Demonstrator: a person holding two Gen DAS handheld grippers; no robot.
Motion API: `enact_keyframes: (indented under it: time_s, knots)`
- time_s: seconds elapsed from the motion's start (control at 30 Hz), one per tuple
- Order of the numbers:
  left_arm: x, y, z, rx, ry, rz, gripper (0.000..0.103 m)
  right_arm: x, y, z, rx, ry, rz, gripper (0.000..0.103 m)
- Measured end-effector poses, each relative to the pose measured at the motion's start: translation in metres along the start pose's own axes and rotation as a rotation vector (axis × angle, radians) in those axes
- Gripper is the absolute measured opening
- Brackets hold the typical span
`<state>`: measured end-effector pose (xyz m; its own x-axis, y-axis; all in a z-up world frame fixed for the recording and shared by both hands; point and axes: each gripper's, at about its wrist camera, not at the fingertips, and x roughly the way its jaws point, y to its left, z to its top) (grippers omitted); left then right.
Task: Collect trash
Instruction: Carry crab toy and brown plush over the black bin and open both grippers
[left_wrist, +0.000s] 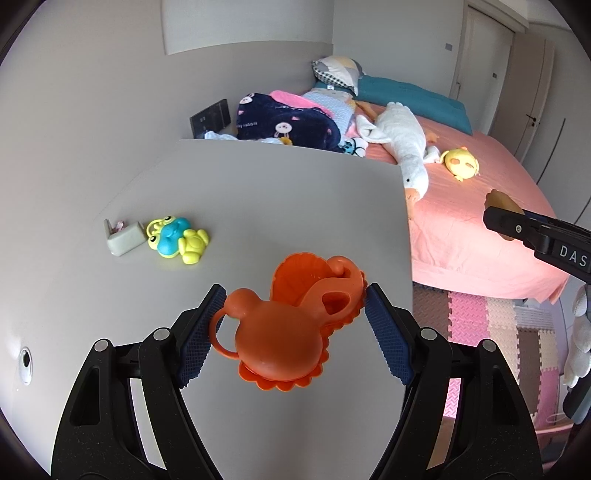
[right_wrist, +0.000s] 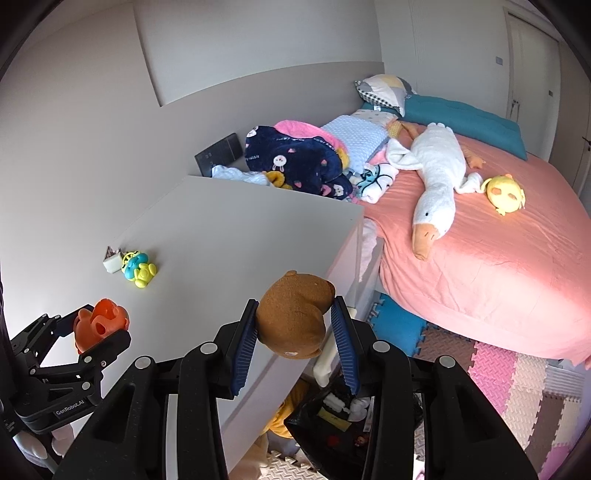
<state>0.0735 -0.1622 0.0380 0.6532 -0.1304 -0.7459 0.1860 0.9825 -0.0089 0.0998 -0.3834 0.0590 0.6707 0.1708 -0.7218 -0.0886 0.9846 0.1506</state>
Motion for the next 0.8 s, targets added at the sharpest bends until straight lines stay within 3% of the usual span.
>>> enact_keyframes:
  time_s: [0.8]
  knots:
    - [0.01, -0.124, 0.001, 0.175, 0.017, -0.153, 0.075, -0.047, -0.115, -0.028, 0.151, -0.028, -0.15, 0.042]
